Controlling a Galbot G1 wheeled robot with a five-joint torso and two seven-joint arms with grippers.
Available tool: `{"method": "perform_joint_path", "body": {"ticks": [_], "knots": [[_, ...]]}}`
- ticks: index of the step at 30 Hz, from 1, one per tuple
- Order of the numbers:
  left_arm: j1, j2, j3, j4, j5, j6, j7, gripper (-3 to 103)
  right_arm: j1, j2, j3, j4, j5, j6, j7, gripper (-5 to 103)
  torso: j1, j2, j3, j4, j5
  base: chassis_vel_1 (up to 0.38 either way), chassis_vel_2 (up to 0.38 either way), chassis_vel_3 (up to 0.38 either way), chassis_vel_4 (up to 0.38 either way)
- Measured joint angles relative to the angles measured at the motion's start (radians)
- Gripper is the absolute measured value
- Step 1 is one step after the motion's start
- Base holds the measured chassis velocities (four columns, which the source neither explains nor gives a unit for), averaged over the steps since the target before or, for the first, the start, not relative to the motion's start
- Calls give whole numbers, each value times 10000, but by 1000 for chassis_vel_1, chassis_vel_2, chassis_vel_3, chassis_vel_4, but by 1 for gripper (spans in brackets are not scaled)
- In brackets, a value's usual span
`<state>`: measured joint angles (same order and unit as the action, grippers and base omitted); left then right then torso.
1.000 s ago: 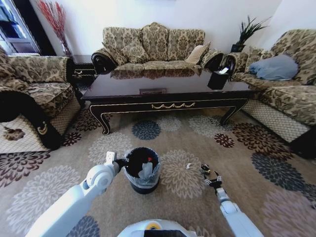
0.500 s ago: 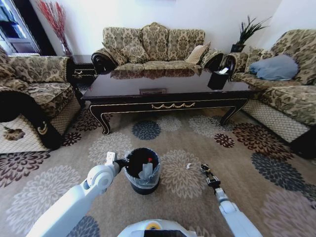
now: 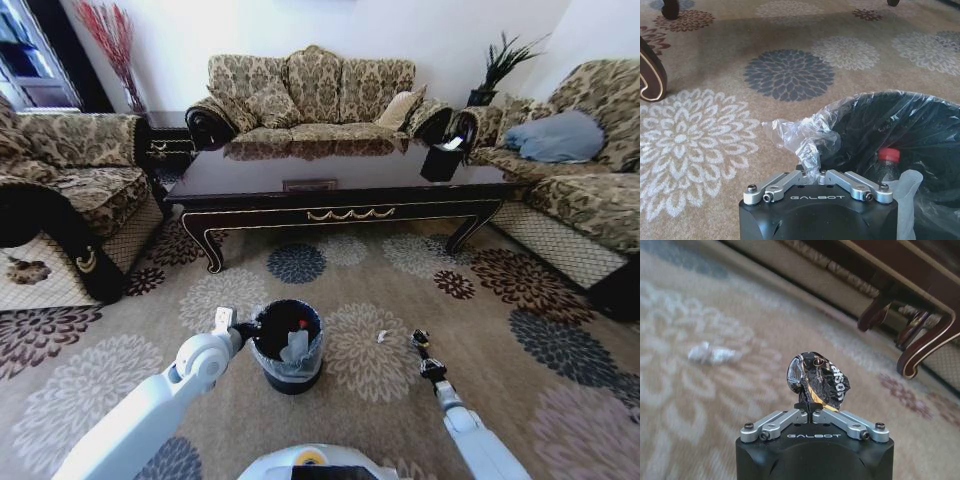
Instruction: Move to the front of the table and pick up the trash from the floor, then place it into the trash bin.
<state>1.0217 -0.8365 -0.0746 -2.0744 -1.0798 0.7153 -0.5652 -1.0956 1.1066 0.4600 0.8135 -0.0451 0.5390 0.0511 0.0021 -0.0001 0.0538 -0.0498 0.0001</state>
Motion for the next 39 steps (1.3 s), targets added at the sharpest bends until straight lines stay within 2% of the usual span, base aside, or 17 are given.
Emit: {"method": "perform_joint_path", "body": {"ticks": [2, 3, 5, 6, 7, 8, 10, 12, 13, 16, 17, 21, 27, 31, 38, 39], "knots": [[-197, -27, 123, 77, -10, 5, 48, 3, -768, -190, 86, 1406, 422, -298, 118, 0, 0, 0, -1, -1, -4, 0, 0, 0, 0], [-197, -27, 123, 77, -10, 5, 48, 3, -768, -190, 86, 1406, 422, -298, 118, 0, 0, 0, -1, -1, -4, 0, 0, 0, 0], [-470, -74, 371, 169, -35, 5, 88, 3, -1673, -365, 169, 3081, 764, -544, 196, 0, 0, 0, -1, -11, 3, 0, 0, 0, 0], [-617, -118, 571, 210, -39, 5, 95, 3, -2161, -459, 228, 4087, 911, -689, 200, 0, 0, 0, -2, -3, 0, 0, 0, 0, 0], [-758, -175, 750, 255, -40, 5, 106, 3, -2550, -536, 277, 4872, 1064, -825, 201, 0, -1, 0, -2, -5, -4, 0, 0, 0, 0], [-758, -175, 750, 255, -40, 5, 106, 3, -2550, -536, 277, 4872, 1064, -825, 201, 0, -1, 0, -2, -5, -4, 0, 0, 0, 0], [-976, -366, 1058, 380, 37, 6, 94, 3, -3328, -674, 302, 6430, 1383, -1124, 179, 0, -1, 1, -1, -5, -3, 0, 0, 0, 0], [-1051, -457, 1175, 434, 49, 4, 66, 3, -3608, -691, 302, 7081, 1447, -1205, 165, 0, -1, 0, -2, -5, -2, 0, 0, 0, 0], [-1211, -566, 1351, 544, 60, -7, 51, 3, -4015, -684, 314, 7919, 1488, -1305, 133, 0, -1, 1, -2, 3, -3, 0, 0, 0, 0], [-1696, -780, 1858, 942, 124, -64, 13, 3, -5169, -559, 386, 9822, 1558, -1534, 78, 0, -1, 0, -1, -1, -1, 0, 0, 0, 0], [-1696, -780, 1858, 942, 124, -64, 13, 3, -5169, -559, 386, 9822, 1558, -1534, 78, 0, -1, 0, -1, -1, -1, 0, 0, 0, 0], [-2502, -1150, 2712, 1303, -29, -93, -34, 3, -6461, -507, 410, 11999, 1437, -1705, 35, 0, -1, 1, -1, -6, 1, 0, 0, 0, 0], [-3170, -1572, 3517, 1533, -244, -50, -296, 3, -7209, -409, -4, 13804, 996, -1934, 264, 0, -1, 1, -1, -3, -1, 0, 0, 0, 0], [-3398, -1784, 3780, 1727, -603, -48, -542, 3, -7547, -385, -249, 14184, 895, -1933, 105, 0, -1, 0, -1, -2, -1, 0, 0, 0, 0], [-3695, -2217, 4352, 1799, -663, -41, -822, 3, -7744, -353, -424, 13975, 471, -1658, -142, 0, -1, 0, 0, -3, -2, 0, 0, 0, 0], [-3732, -2275, 4439, 1772, -664, -28, -869, 3, -7732, -301, -465, 13909, 410, -1649, -143, -2, -1, 1, -1, -6, -1, 0, 0, 0, 0]]}}
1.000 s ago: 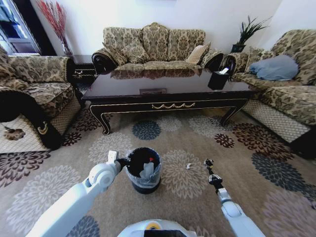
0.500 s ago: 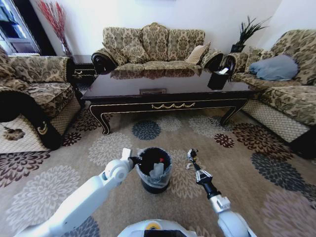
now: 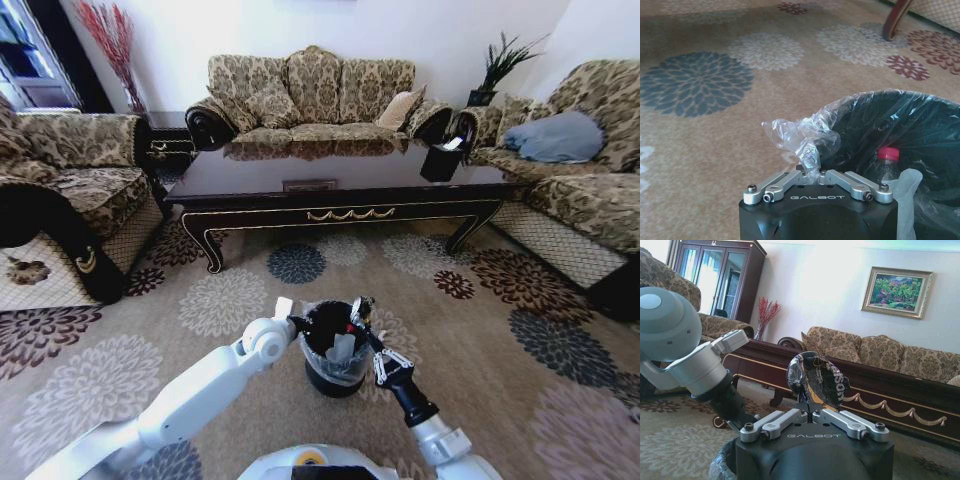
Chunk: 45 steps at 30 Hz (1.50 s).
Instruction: Move to the front of the table and pick up the trash from the floor, then place it into the trash bin.
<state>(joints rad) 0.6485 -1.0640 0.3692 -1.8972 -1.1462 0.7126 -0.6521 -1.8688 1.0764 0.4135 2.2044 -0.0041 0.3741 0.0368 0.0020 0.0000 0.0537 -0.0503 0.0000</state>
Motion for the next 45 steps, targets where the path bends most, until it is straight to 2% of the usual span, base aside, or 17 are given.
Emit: {"method": "perform_joint_path", "body": {"ticks": [3, 6, 7, 9, 12, 16, 17, 18, 21, 22, 24, 25, 28, 34, 38, 42, 45], "knots": [[-8, -47, 60, -70, 9, 22, -57, 3, 17, 83, -42, -113, -98, 8, 2, 2, 0, 0, 0, 1, 1, 0, 0, 0, 0], [156, 45, -30, -215, 54, 46, -66, 3, 31, 159, -116, -253, -186, 21, 16, 18, 0, 0, 0, 2, -1, 0, 0, 0, 0], [156, 45, -30, -215, 54, 46, -66, 3, 31, 159, -116, -253, -186, 21, 16, 18, 0, 0, 0, 2, -1, 0, 0, 0, 0], [300, 160, -156, -264, 146, 52, -63, 3, 54, 173, -192, -307, -204, 22, 18, 29, 0, 0, 0, 4, 1, 0, 0, 0, 0], [433, 241, -275, -312, 208, 55, -35, 3, 92, 179, -273, -338, -227, 17, 21, 34, 1, -1, 0, 4, -1, 0, 0, 0, 0], [833, 532, -743, -403, 492, 55, 195, 3, 119, 189, -309, -330, -200, -21, 30, 56, 1, 0, 0, 1, -2, 0, 0, 0, 0], [833, 532, -743, -403, 492, 55, 195, 3, 119, 189, -309, -330, -200, -21, 30, 56, 1, 0, 0, 1, -2, 0, 0, 0, 0], [992, 643, -952, -444, 580, 55, 263, 3, 140, 192, -287, -328, -166, -31, 35, 56, 1, 0, 0, 0, -3, 0, 0, 0, 0], [1489, 1202, -1847, -649, 703, 37, 564, 3, 309, 169, -167, -370, 116, -99, 82, 73, 1, 0, 1, 3, -5, 0, 0, 0, 0], [1489, 1202, -1847, -649, 703, 37, 564, 3, 309, 169, -167, -370, 116, -99, 82, 73, 1, 0, 1, 3, -5, 0, 0, 0, 0], [1707, 1602, -2486, -772, 688, -24, 736, 3, 471, 158, -98, -403, 328, -181, 121, 83, 1, 0, 0, 4, 1, 0, 0, 0, 0], [1707, 1602, -2486, -772, 688, -24, 736, 3, 471, 158, -98, -403, 328, -181, 121, 83, 1, 0, 0, 4, 1, 0, 0, 0, 0], [2084, 1962, -3513, -766, 876, -152, 1042, 3, 791, 218, -44, -553, 633, -339, 206, 97, 1, 0, 0, 3, -3, 0, 0, 0, 0], [2823, 2545, -4590, -606, 1053, -395, 1436, 3, 1531, 271, 89, -1562, 1113, -425, 278, 100, 1, 0, 1, 5, -3, 0, 0, 0, 0], [3088, 2734, -4829, -656, 1056, -520, 1546, 3, 2088, 185, -15, -2487, 1818, -681, 331, 100, 1, 0, 1, 8, 2, 0, 0, 0, 0], [3182, 2703, -4892, -646, 1015, -659, 1630, 3, 2757, 166, -174, -3552, 2076, -823, 341, 100, 1, 0, 1, -4, -2, 0, 0, 0, 0], [3444, 2800, -5102, -795, 983, -690, 1689, 3, 3339, 145, -307, -4266, 2327, -964, 342, 100, 2, 0, 1, -2, -2, 0, 0, 0, 0]]}}
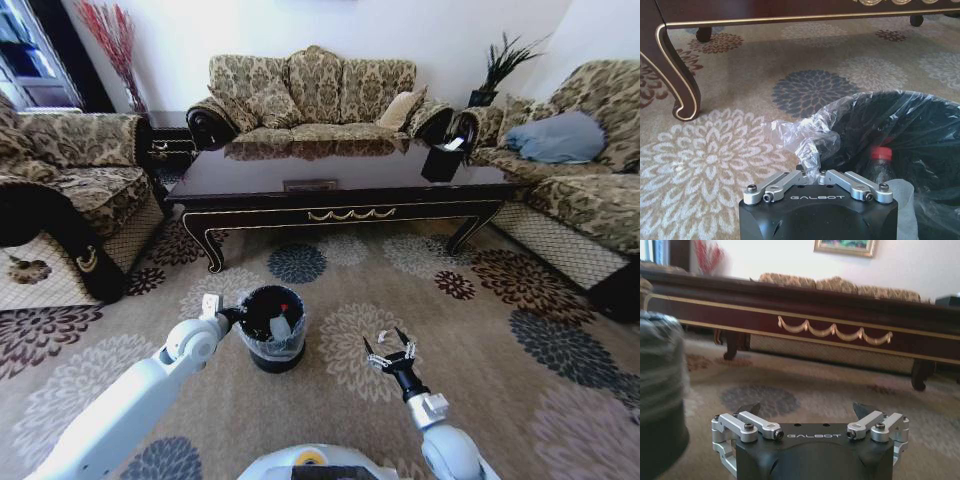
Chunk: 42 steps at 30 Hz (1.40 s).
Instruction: Move to the front of the table and pick up the trash from the floor, then place it into the trash bin.
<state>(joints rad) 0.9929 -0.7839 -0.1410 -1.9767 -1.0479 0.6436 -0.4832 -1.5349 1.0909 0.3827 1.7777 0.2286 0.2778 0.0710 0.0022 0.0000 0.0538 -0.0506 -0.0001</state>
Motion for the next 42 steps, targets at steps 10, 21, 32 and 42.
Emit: {"method": "perform_joint_path", "body": {"ticks": [10, 21, 32, 42], "knots": [[772, 199, -888, -530, -155, -16, -10, 3, 1966, 82, -666, -3375, 433, -27, -321, 100, 0, 0, 0, 0, 4, 0, 0, 0, 0], [2018, 110, -1638, -1158, 42, -30, -62, 3, 3877, 274, -1255, -5977, 1381, 20, -728, 100, 0, 0, 0, 7, 2, 0, 0, 0, 0], [2412, 100, -1912, -1371, 92, -18, -117, 3, 4683, 779, -1429, -7679, 1355, 275, -1101, 100, 0, 0, 0, 5, 2, 0, 0, 0, 0], [2622, 71, -2107, -1331, 180, 3, -93, 3, 5414, 1339, -1450, -8983, 941, 616, -1176, 100, 0, 0, -1, 7, 1, 0, 0, 0, 0]]}}
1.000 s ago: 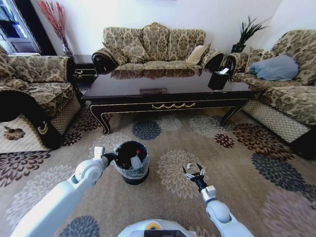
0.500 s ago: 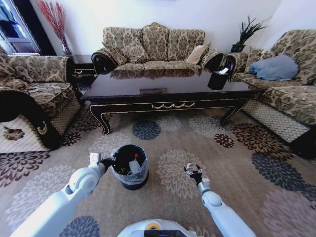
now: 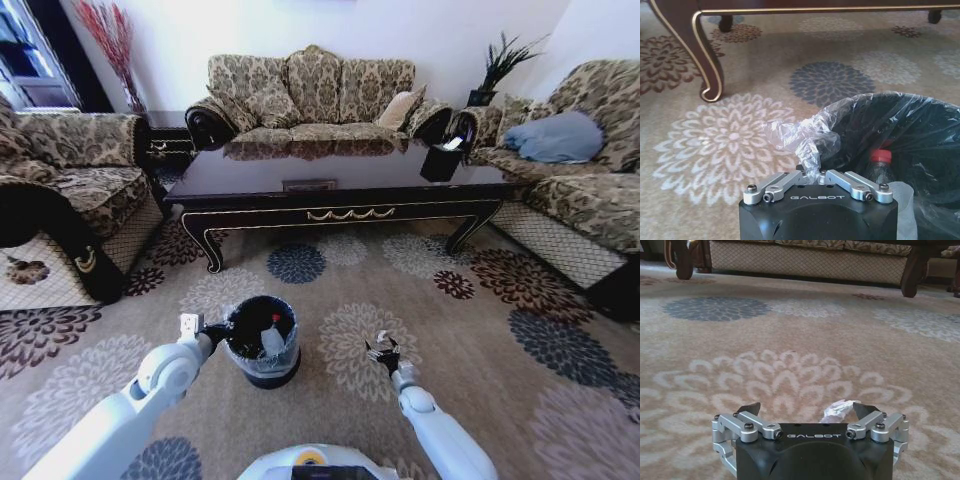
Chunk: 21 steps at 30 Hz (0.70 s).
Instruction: Move to the front of the table and pick up the trash from the floor, then place it into the trash bin.
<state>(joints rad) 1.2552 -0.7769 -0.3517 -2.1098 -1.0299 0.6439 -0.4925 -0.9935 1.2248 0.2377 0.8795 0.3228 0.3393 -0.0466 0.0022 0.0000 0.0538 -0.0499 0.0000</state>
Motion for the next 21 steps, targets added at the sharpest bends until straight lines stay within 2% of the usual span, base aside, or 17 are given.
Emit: {"method": "perform_joint_path", "body": {"ticks": [4, 5, 7, 10, 15, 16, 17, 19, 21], "knots": [[-54, 59, -56, 25, -46, 10, 19, 3, 201, 16, 11, -497, -13, 118, -56, 100, 0, 0, 0, -2, 0, 0, 0, 0, 0], [-108, 70, -38, 24, -59, 13, 21, 3, 280, 31, 23, -681, -11, 151, -65, 103, 0, 0, 0, -2, -1, 0, 0, 0, 0], [-151, 76, 0, 24, -61, 13, 16, 3, 357, 55, 42, -871, -5, 181, -69, 100, 0, 0, 0, -3, -1, 0, 0, 0, 0], [-189, 82, 88, 9, -68, 14, 9, 3, 580, 129, 100, -1424, 85, 321, -115, 84, 0, 0, 0, -4, 0, 0, 0, 0, 0], [-122, 86, 87, -17, -63, 21, 5, 3, 735, 144, 89, -1706, 187, 381, -183, 74, 0, 0, 0, -2, 0, 0, 0, 0, 0], [-90, 88, 71, -22, -62, 22, 6, 3, 803, 163, 83, -1780, 199, 403, -203, 68, 0, 0, 0, -2, 0, 0, 0, 0, 0], [-27, 90, 49, -49, -51, 31, 7, 3, 1023, 261, 62, -1946, 255, 408, -211, 52, 0, 0, 0, -1, -1, 0, 0, 0, 0], [-26, 90, 49, -54, -51, 32, 7, 3, 1087, 282, 38, -2009, 252, 409, -215, 52, 0, 0, 0, -1, 0, 0, 0, 0, 0], [-25, 90, 43, -55, -51, 32, 7, 3, 1210, 315, 9, -2143, 240, 411, -225, 41, 0, 0, 0, -2, 0, 0, 0, 0, 0]]}}
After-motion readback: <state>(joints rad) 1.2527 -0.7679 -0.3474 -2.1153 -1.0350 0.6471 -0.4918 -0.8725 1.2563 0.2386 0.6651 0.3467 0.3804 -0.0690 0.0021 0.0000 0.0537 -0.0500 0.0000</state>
